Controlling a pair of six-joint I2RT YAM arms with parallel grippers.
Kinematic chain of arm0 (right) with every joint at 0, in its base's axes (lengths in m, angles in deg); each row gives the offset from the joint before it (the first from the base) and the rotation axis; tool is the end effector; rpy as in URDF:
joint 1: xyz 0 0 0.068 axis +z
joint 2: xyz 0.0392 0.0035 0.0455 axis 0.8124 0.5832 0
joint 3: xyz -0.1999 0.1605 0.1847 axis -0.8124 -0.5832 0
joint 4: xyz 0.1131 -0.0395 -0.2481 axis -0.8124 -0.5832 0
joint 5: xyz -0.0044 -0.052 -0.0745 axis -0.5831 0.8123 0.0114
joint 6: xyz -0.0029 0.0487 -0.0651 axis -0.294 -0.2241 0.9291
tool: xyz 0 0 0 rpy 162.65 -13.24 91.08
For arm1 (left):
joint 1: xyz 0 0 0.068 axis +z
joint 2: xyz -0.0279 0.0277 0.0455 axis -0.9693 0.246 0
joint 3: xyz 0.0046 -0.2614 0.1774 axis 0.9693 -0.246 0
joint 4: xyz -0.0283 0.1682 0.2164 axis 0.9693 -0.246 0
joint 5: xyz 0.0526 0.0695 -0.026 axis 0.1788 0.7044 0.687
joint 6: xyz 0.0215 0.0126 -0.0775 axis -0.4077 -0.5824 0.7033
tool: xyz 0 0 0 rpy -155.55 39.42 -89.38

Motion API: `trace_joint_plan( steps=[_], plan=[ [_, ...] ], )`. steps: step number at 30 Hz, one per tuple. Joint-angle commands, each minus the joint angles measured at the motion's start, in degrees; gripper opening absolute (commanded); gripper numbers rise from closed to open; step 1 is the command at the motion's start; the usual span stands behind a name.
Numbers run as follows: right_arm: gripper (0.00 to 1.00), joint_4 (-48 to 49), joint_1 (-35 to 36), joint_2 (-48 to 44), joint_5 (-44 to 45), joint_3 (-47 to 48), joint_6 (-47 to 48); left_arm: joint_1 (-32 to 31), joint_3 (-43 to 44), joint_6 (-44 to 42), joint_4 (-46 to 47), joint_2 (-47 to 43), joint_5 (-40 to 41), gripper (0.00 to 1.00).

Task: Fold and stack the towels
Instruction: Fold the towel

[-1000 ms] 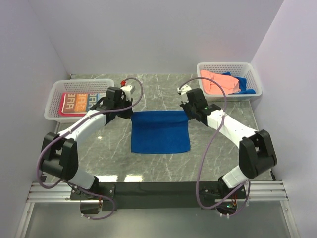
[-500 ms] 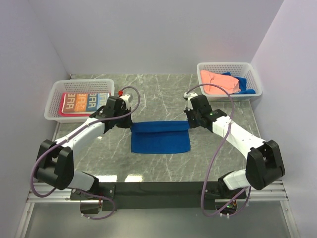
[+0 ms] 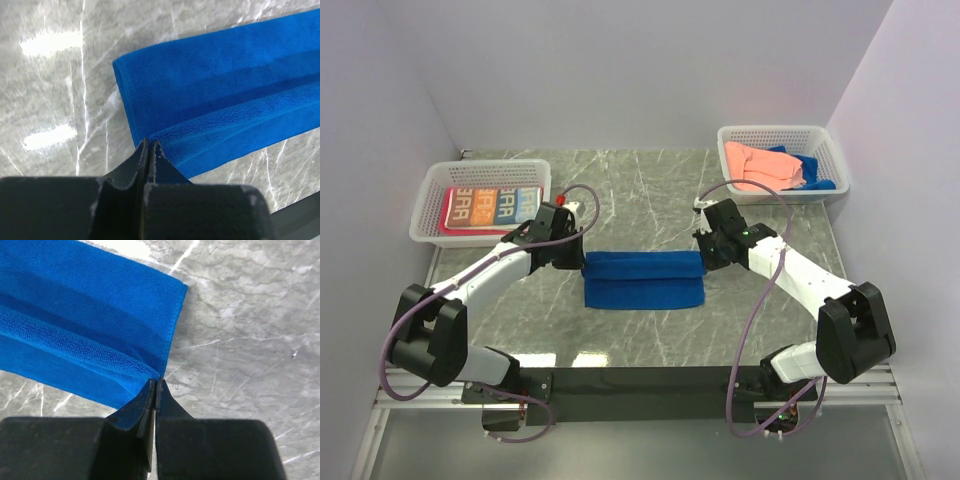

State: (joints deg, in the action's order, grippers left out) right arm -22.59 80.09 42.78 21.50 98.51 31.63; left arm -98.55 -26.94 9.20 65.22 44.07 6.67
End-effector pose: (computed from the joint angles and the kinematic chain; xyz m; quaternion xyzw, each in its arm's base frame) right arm 0.2720 0.1315 0.2362 -0.1746 0.9441 0.0754 0.2693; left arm 0.2778 -0.1272 0.2251 0.0369 0.9439 -0.1805 0.2740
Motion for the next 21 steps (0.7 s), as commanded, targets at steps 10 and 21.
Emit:
trace_joint_plan(
  steps=[10, 21],
  plan=[
    [0.00, -6.3, -0.2, 2.2, -1.3, 0.5, -3.2, 0.2, -0.2, 1.1, -3.6, 1.0, 1.2, 0.01],
    [0.00, -7.7, -0.2, 8.8, -0.7, 1.9, -5.3, 0.1, -1.2, 2.2, -4.6, 3.3, 0.9, 0.01]
  ],
)
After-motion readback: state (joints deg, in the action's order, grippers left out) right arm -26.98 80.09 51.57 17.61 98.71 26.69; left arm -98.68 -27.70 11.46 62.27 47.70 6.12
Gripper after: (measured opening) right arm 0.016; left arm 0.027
